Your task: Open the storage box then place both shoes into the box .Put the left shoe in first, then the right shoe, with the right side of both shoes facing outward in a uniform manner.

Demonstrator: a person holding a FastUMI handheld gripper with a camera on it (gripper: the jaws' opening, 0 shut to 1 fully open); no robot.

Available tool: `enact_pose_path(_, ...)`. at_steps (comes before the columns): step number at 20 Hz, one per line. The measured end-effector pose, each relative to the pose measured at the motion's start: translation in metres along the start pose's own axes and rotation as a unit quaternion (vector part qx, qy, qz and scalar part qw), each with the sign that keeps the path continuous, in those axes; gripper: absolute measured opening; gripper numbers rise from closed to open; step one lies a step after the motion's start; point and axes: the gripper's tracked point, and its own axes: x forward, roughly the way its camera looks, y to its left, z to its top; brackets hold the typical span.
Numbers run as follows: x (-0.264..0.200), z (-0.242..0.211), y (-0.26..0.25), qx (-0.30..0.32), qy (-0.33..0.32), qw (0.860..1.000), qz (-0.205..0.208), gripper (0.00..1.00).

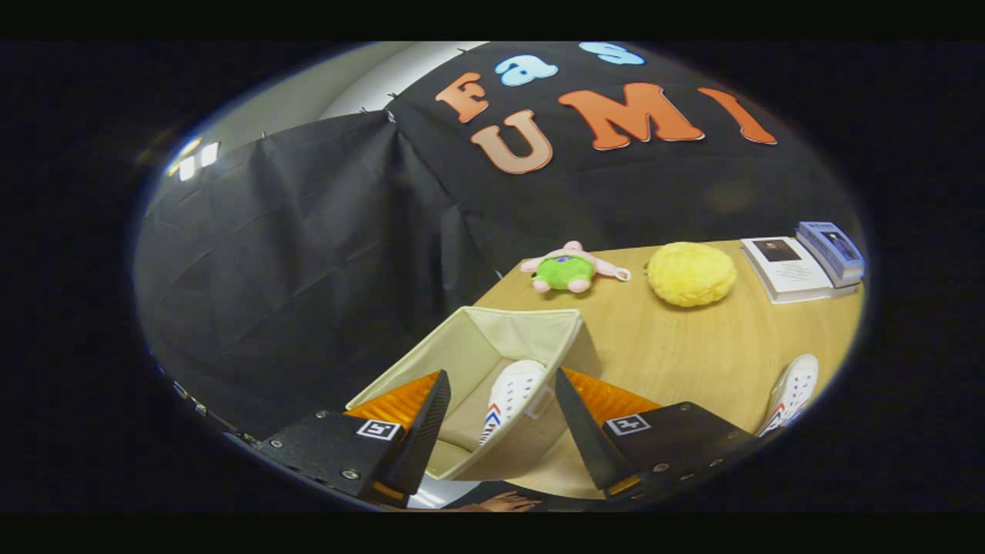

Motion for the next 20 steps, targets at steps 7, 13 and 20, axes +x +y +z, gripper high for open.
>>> enact_pose_path(7,-0.039,-0.022,-0.104,0.058,0.003,0.993,-0.1,0.88)
enact_pose_path(13,-0.083,-0.048,-0.188,0.102,0.006,0.976,-0.19,0.89)
enact_pose_path(20,-0.112,-0.083,-0.257,0.125,0.024,0.956,-0.263,0.89)
